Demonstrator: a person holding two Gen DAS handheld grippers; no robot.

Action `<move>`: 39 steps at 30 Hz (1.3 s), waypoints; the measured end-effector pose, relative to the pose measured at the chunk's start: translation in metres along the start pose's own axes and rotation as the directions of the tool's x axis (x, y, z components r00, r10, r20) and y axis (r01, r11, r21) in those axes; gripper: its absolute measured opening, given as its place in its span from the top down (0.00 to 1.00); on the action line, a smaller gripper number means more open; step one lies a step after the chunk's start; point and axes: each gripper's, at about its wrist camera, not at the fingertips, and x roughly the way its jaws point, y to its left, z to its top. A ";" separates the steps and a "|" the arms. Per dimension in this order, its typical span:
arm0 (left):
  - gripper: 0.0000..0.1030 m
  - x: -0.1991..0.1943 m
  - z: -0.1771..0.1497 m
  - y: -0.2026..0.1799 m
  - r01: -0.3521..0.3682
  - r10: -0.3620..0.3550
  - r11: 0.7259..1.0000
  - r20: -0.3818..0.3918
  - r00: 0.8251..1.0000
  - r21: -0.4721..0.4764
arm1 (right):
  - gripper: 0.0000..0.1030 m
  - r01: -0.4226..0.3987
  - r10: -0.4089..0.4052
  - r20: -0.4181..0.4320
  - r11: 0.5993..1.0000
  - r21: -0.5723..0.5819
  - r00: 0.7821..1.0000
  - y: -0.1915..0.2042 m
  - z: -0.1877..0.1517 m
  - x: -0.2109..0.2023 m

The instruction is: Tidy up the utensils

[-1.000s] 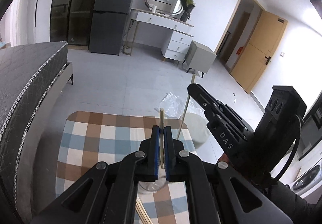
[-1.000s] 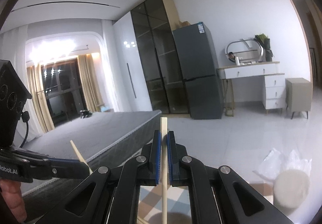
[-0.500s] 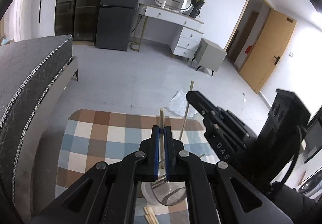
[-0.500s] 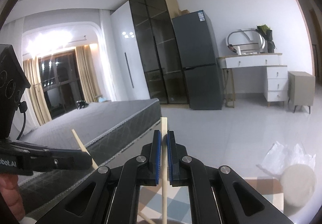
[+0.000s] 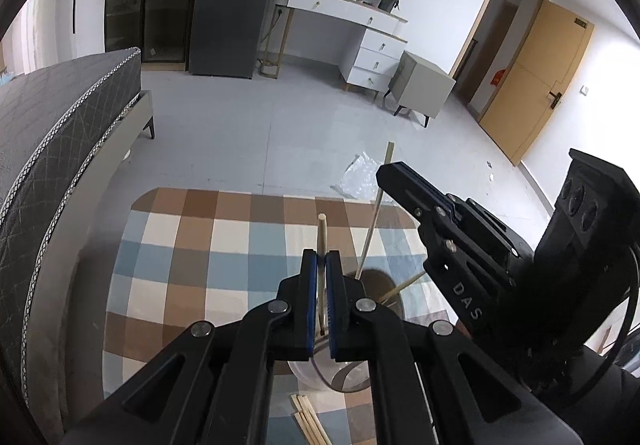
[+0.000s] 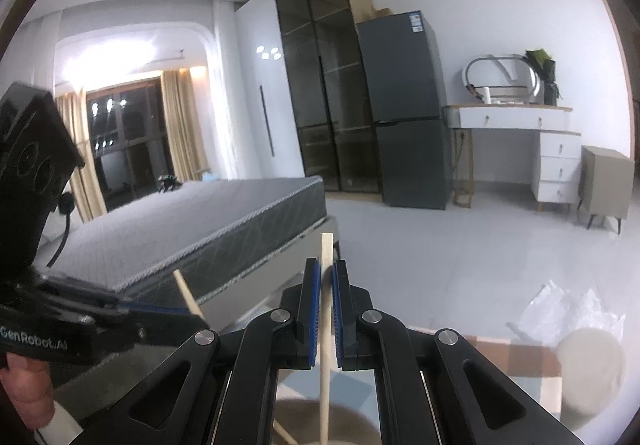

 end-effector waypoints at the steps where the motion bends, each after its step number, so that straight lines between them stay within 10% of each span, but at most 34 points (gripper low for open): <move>1: 1.00 0.001 -0.001 -0.001 0.002 -0.002 1.000 -0.007 1.000 0.000 | 0.95 -0.001 0.001 -0.005 1.000 -0.011 1.000 0.001 -0.002 -0.001; 13: 0.98 -0.002 -0.007 -0.001 0.053 -0.056 0.998 -0.094 0.994 -0.039 | 0.90 -0.054 0.067 -0.191 0.996 0.072 0.979 -0.011 -0.026 -0.010; 24: 0.42 -0.067 -0.026 -0.014 -0.021 0.021 0.996 0.002 1.000 -0.084 | 0.65 0.009 0.008 -0.131 0.991 0.132 0.991 -0.007 -0.024 -0.078; 39: 0.20 -0.137 -0.090 -0.052 -0.028 0.042 0.991 0.108 0.993 -0.131 | 0.28 0.051 -0.049 -0.013 0.988 0.144 0.999 0.017 -0.030 -0.168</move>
